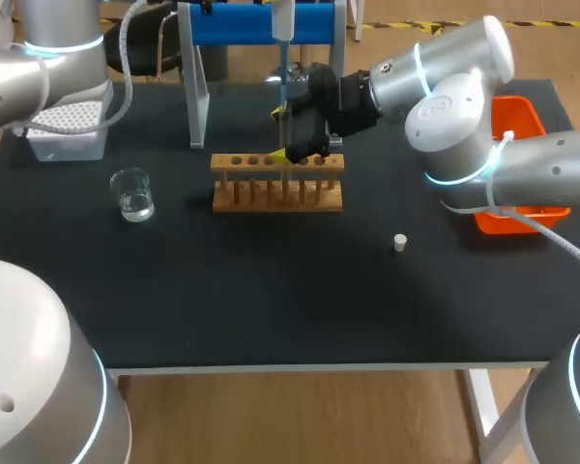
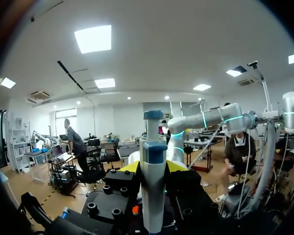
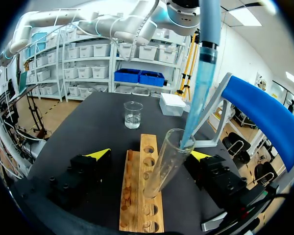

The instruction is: Invert the test tube, pick up the pipette, mount the tip to pipette, aspirate from beaker and dispense into the tube, eject the tip, return the pipette, and cap with the stopper.

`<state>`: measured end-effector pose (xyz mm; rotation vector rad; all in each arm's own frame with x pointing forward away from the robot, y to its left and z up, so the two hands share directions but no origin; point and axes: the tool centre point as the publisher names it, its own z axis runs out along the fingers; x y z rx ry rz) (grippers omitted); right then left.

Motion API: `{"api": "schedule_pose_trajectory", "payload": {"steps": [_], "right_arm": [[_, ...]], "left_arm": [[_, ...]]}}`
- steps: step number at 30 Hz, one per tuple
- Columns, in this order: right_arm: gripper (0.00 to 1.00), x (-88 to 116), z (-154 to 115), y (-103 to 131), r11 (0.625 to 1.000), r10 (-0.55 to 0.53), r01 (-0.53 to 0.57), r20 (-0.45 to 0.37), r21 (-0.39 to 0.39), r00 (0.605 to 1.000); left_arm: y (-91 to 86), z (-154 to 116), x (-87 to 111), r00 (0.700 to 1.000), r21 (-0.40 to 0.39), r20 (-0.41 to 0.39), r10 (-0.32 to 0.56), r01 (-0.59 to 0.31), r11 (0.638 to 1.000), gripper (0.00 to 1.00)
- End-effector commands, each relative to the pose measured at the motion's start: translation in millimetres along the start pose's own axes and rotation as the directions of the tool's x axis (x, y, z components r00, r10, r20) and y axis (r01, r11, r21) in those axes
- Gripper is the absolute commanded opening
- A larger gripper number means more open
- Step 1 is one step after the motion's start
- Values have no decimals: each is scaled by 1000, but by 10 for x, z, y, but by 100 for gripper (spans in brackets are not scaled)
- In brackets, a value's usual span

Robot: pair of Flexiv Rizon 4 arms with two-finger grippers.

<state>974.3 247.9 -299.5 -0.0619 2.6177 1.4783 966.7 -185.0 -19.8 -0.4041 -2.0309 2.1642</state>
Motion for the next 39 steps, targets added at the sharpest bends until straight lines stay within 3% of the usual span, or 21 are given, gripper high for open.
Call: {"api": "schedule_pose_trajectory", "payload": {"steps": [1,39], "right_arm": [[100,6,-10,-1,1000,0,0,0,1,1000],[100,6,-10,-1,1000,0,0,0,1,1000]], "left_arm": [[11,-9,-8,1000,6,-8,11,-11,1000,0],[214,24,27,1000,29,-15,-16,17,999,0]]}}
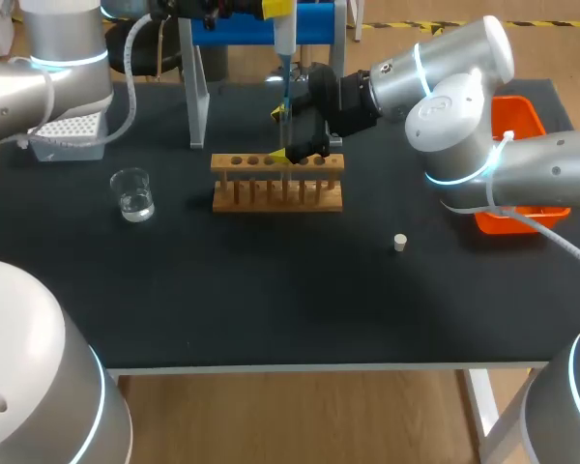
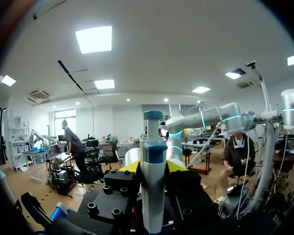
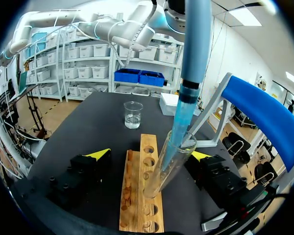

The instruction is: Invert the test tube, pick up the pipette, mount the tip to pipette, aspirate from beaker and dispense into the tube, eject the tip, return the pipette, and cap with the stopper.

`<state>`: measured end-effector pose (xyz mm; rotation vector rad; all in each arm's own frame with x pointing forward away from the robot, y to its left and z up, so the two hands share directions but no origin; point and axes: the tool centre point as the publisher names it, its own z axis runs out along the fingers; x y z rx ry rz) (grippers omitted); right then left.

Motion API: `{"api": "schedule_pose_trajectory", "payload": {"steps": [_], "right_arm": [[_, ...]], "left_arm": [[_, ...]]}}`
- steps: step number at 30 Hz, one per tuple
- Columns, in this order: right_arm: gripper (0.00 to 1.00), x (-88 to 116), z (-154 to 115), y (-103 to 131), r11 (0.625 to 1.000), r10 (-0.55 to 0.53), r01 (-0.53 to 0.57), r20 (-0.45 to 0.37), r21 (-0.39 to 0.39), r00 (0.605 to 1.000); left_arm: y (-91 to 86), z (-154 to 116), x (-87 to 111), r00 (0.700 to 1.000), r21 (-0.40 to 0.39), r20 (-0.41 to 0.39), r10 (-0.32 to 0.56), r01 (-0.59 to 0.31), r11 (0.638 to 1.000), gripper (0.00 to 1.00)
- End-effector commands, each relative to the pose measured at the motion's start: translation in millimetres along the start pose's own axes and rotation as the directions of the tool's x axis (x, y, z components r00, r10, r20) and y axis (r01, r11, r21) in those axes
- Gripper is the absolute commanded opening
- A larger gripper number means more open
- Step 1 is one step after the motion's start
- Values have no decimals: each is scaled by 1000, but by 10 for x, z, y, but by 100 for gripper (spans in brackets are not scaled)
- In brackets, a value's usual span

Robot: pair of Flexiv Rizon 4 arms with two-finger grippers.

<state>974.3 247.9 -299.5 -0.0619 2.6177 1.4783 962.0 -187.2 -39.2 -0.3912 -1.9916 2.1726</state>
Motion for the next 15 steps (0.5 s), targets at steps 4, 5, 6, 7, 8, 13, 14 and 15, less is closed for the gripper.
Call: {"api": "schedule_pose_trajectory", "payload": {"steps": [4,5,6,7,8,13,14,15], "right_arm": [[100,6,-10,0,1000,0,0,0,1,1000],[100,6,-10,0,1000,0,0,0,1,1000],[100,6,-10,0,1000,0,0,0,1,1000],[100,6,-10,0,1000,0,0,0,1,1000],[100,6,-10,0,1000,0,0,0,1,1000],[100,6,-10,0,1000,0,0,0,1,1000],[100,6,-10,0,1000,0,0,0,1,1000],[100,6,-10,0,1000,0,0,0,1,1000]], "left_arm": [[43,-7,-33,1000,3,-5,-4,4,1000,0],[49,-9,-33,1000,3,-4,-6,6,1000,0],[53,-11,-33,1000,3,-4,-7,7,1000,0],[58,-12,-35,1000,4,-3,-8,8,1000,0],[62,-13,-36,1000,4,-3,-9,9,1000,0],[88,-15,-46,1000,6,-3,-23,23,1000,0],[93,-15,-49,1000,6,-3,-25,25,1000,0],[97,-15,-52,1000,4,-3,-31,31,999,0]]}}
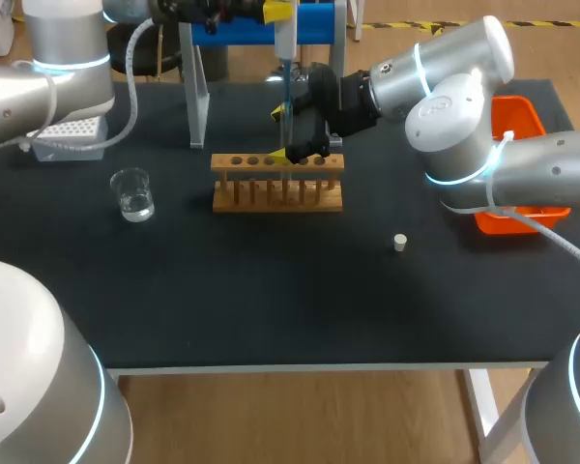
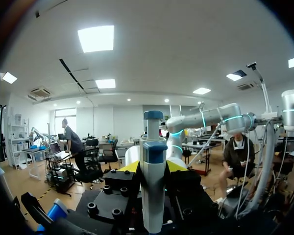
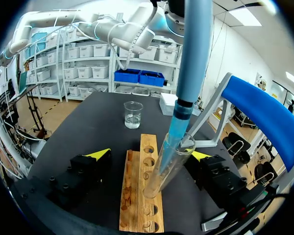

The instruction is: Invert the test tube, pick up the pipette, mount the tip to pipette, aspirate from beaker and dispense into the tube, eject the tip, return the pipette, and cap with the stopper.

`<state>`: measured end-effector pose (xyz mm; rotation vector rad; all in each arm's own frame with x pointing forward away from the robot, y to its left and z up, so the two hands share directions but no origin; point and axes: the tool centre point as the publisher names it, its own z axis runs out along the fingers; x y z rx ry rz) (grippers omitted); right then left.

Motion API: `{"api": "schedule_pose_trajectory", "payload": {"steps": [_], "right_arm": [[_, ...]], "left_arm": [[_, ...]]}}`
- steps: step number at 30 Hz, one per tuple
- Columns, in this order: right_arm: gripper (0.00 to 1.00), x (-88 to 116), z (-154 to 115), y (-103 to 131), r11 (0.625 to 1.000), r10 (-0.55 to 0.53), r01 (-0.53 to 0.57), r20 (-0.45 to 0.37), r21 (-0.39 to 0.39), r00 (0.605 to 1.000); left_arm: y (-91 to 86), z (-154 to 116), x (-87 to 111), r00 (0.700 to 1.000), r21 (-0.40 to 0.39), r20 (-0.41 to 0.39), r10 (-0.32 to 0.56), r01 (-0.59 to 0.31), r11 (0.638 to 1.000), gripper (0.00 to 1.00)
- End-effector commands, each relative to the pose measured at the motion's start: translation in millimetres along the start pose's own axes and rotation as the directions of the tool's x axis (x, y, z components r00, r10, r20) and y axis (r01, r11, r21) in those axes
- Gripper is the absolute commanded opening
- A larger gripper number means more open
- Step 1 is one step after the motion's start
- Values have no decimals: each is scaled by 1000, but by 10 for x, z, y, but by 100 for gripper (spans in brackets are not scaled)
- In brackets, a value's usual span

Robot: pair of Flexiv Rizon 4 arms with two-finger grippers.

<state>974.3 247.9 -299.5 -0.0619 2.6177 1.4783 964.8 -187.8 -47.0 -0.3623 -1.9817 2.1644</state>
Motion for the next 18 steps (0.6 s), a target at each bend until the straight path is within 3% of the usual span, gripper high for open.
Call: {"api": "schedule_pose_trajectory", "payload": {"steps": [1,18], "right_arm": [[100,6,-10,0,1000,0,0,0,1,1000],[100,6,-10,0,1000,0,0,0,1,1000]], "left_arm": [[22,-5,-35,1000,-7,-6,-15,15,1000,0],[64,3,-75,1000,-13,-1,-22,22,1000,0]]}}
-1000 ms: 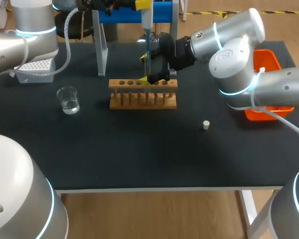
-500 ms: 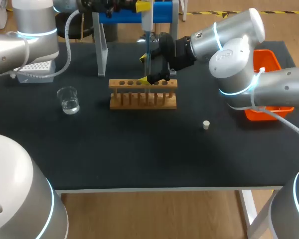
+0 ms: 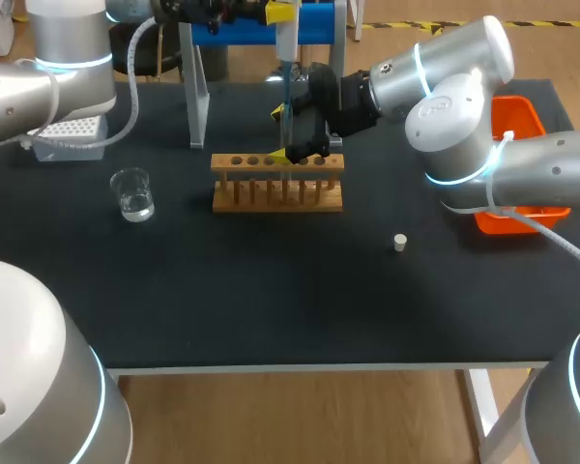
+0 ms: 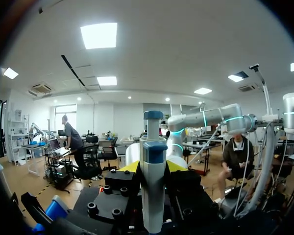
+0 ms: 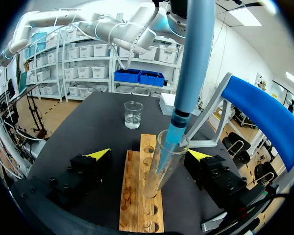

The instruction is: Invert the test tube, pick up the pipette, mount the tip to pipette, aspirate from beaker and dispense into the tube, eject the tip, return the pipette, and cap with the stopper.

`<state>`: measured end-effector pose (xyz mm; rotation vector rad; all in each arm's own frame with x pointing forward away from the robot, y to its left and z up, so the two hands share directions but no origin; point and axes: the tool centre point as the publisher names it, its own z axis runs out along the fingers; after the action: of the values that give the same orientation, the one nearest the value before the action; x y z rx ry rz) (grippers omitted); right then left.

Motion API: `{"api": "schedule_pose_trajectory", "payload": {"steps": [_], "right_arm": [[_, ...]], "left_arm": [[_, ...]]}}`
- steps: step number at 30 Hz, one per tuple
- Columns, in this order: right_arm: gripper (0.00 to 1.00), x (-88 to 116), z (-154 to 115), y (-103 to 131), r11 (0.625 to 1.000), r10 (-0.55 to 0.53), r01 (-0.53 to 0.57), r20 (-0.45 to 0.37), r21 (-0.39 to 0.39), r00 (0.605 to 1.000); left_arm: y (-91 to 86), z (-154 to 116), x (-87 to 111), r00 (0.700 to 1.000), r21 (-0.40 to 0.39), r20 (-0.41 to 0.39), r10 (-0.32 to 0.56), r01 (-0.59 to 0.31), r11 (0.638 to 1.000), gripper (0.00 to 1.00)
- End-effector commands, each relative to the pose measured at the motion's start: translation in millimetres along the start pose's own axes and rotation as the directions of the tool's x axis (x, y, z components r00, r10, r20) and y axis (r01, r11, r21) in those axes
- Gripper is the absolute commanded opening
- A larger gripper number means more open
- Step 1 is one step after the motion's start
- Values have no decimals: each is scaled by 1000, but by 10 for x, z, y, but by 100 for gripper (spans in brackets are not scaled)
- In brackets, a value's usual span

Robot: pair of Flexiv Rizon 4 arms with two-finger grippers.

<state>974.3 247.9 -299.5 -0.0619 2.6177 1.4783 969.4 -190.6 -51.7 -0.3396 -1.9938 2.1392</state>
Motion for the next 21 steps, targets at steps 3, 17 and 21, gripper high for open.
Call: {"api": "schedule_pose_trajectory", "payload": {"steps": [3,17,21], "right_arm": [[100,6,-10,0,1000,0,0,0,1,1000],[100,6,-10,0,1000,0,0,0,1,1000],[100,6,-10,0,1000,0,0,0,1,1000]], "left_arm": [[20,-8,-29,1000,2,-1,-3,3,1000,0],[56,-37,-20,1000,9,8,0,0,1000,0],[77,-50,-19,1000,9,11,-3,3,1000,0]]}}
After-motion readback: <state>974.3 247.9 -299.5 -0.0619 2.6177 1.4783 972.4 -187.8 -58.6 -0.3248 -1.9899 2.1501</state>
